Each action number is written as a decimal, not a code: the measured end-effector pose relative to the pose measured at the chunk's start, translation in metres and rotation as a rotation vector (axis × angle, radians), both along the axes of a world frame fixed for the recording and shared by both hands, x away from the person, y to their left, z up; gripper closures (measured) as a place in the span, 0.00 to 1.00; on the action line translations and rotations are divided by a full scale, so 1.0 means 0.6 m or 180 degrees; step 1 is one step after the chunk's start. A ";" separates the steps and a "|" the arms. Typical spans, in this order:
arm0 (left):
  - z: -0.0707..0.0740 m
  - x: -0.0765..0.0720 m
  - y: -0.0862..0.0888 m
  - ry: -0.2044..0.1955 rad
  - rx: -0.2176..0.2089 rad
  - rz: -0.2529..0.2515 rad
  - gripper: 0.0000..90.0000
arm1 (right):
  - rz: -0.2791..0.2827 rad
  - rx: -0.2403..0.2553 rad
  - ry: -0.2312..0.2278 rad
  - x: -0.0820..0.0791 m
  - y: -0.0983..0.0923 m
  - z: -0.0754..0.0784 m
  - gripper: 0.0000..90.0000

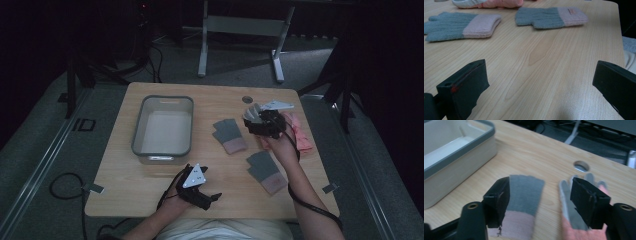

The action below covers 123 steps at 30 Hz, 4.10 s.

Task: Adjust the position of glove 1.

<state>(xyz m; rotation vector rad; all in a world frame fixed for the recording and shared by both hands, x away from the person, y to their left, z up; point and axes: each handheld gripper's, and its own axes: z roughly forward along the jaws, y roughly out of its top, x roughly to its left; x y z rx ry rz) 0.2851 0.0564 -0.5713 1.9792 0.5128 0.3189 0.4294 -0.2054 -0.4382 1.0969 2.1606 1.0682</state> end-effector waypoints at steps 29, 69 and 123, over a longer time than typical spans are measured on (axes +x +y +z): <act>0.000 0.000 0.001 -0.0003 -0.0009 -0.0010 0.00 | 0.0273 -0.0458 0.0578 0.099 0.088 -0.136 0.54; 0.000 0.000 0.001 -0.0022 -0.0010 0.0005 0.00 | -0.0174 0.0189 0.0597 0.005 0.116 -0.034 0.94; 0.000 0.000 0.001 -0.0016 -0.0011 0.0005 0.00 | -0.0120 -0.0087 0.0579 -0.058 0.030 -0.106 0.71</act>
